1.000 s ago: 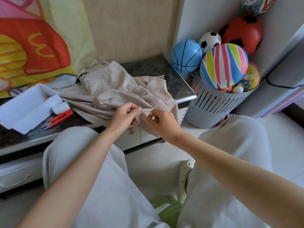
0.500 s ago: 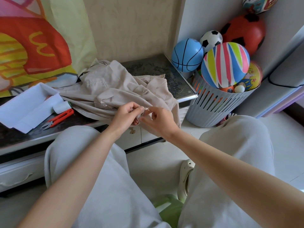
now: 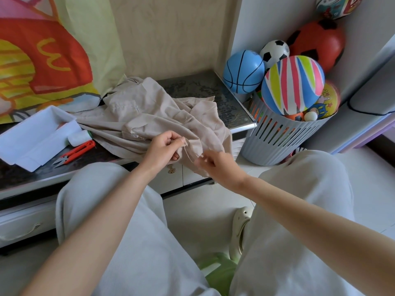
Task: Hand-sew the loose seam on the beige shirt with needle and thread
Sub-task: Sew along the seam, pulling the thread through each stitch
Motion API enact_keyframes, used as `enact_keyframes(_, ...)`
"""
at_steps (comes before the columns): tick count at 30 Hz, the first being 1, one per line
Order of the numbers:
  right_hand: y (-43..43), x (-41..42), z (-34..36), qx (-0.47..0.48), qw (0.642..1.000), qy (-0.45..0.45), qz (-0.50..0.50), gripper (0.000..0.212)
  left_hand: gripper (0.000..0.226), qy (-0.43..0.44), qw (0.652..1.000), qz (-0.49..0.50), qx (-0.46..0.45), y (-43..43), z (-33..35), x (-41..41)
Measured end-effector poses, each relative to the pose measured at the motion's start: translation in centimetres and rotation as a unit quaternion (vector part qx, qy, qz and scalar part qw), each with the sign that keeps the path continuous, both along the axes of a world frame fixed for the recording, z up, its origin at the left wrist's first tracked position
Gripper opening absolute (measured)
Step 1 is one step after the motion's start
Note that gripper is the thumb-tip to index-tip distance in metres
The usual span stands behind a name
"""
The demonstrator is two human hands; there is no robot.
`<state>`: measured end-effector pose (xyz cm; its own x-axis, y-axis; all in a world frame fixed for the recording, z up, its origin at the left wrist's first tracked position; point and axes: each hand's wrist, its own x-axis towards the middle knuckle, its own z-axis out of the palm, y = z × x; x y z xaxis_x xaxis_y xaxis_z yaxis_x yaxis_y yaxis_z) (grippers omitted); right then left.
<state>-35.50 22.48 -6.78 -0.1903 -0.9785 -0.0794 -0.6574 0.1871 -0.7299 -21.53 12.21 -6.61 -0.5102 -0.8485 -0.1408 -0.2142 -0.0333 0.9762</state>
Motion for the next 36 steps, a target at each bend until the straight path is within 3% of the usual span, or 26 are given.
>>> enact_keyframes(2, -0.8, -0.7, 0.5, -0.019, 0.996, -0.065, -0.059, 0.013, 0.014, -0.006, 1.0, -0.013, -0.008, 0.0, 0.1, 0.0)
enact_keyframes(3, -1.2, -0.8, 0.9, -0.022, 0.994, -0.083, -0.068, 0.017, 0.013, -0.007, 1.0, -0.026, -0.007, 0.1, 0.1, 0.0)
enact_keyframes(5, -2.0, -0.7, 1.0, -0.007, 0.995, -0.083, -0.047, 0.025, 0.013, -0.004, 0.999, -0.049, -0.005, 0.2, 0.1, 0.0)
enact_keyframes(9, -3.0, 0.2, 0.3, 0.026, 0.998, -0.051, -0.036, 0.015, 0.011, -0.014, 0.998, -0.061, -0.019, 0.2, 0.0, 0.2)
enact_keyframes(12, -2.9, -0.6, 0.2, 0.026, 0.999, -0.015, -0.042, 0.019, 0.011, -0.079, 0.99, -0.053, -0.101, -0.6, -0.8, 0.8)
enact_keyframes(17, -2.4, -4.0, 0.1, 0.067, 0.994, 0.067, -0.047, 0.021, 0.02, -0.232, 0.94, -0.033, -0.248, -1.5, -1.6, 1.7)
enact_keyframes(22, -2.6, -5.2, 0.2, 0.076, 0.993, 0.065, -0.057, 0.021, 0.018, -0.193, 0.946, 0.01, -0.26, -2.3, -1.5, 1.1)
enact_keyframes(26, -3.4, -5.1, 0.4, 0.047, 0.995, 0.056, -0.062, 0.02, 0.016, -0.1, 0.976, 0.057, -0.186, -2.7, -0.8, 0.4)
enact_keyframes(28, -4.1, -5.3, 0.4, 0.034, 0.996, 0.047, -0.074, 0.021, 0.027, -0.074, 0.98, 0.089, -0.163, -3.1, -0.9, 0.4)
enact_keyframes(31, -5.3, -5.3, 0.0, 0.026, 0.995, 0.045, -0.086, 0.019, 0.034, -0.096, 0.972, 0.127, -0.171, -4.0, -1.2, 0.6)
enact_keyframes(36, -7.2, -4.8, -1.1, 0.054, 0.992, 0.077, -0.078, 0.019, 0.016, -0.144, 0.963, 0.111, -0.198, -4.9, -1.9, 0.7)
